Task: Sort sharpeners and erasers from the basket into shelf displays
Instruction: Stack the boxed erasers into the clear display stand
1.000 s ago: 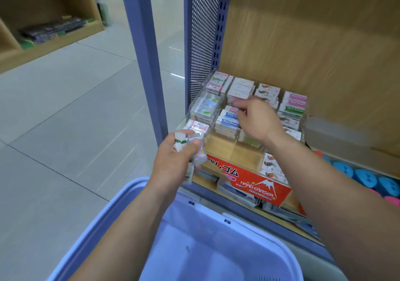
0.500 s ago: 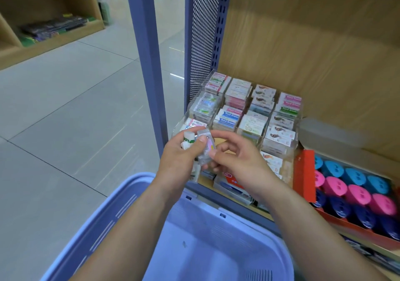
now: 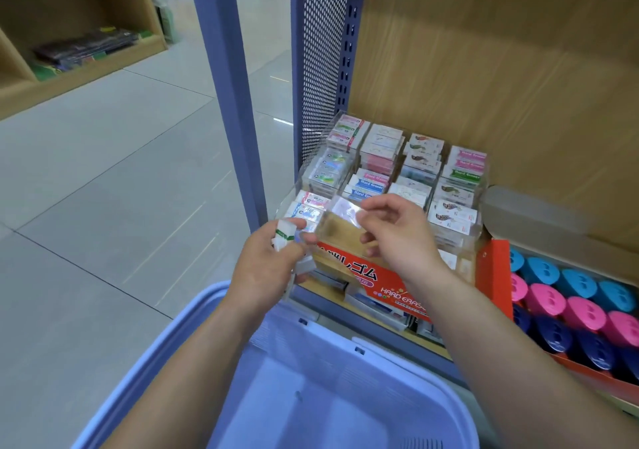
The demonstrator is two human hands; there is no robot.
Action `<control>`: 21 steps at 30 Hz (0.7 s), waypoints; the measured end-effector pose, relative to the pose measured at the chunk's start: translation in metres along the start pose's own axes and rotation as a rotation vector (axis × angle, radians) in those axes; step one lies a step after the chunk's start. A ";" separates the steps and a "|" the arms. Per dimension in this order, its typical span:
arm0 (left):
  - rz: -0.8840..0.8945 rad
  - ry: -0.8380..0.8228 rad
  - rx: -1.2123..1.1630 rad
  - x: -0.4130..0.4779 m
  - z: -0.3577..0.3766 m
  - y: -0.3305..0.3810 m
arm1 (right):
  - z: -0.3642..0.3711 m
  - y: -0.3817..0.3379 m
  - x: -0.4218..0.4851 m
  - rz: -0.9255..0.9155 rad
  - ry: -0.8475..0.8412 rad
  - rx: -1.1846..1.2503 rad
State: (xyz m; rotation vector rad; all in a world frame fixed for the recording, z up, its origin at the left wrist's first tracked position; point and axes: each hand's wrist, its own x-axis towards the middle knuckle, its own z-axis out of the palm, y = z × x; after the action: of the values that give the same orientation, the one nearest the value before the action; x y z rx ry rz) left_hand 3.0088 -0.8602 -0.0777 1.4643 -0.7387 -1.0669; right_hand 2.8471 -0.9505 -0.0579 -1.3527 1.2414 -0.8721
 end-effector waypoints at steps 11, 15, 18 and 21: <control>-0.021 0.029 0.005 -0.001 -0.047 -0.009 | 0.055 0.011 0.033 -0.337 -0.178 -0.763; -0.012 0.005 0.022 -0.003 -0.046 -0.008 | 0.056 -0.009 0.007 -0.407 -0.113 -0.632; 0.005 -0.007 0.071 -0.004 -0.040 -0.007 | 0.068 -0.024 -0.015 -0.312 -0.313 -0.340; 0.026 -0.048 0.103 -0.005 -0.035 -0.006 | 0.073 -0.026 -0.018 -0.209 -0.376 -0.266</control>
State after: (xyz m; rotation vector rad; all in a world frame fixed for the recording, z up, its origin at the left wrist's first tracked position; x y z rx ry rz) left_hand 3.0375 -0.8401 -0.0833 1.5161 -0.8554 -1.0605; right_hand 2.9193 -0.9194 -0.0436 -1.7910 0.9557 -0.5671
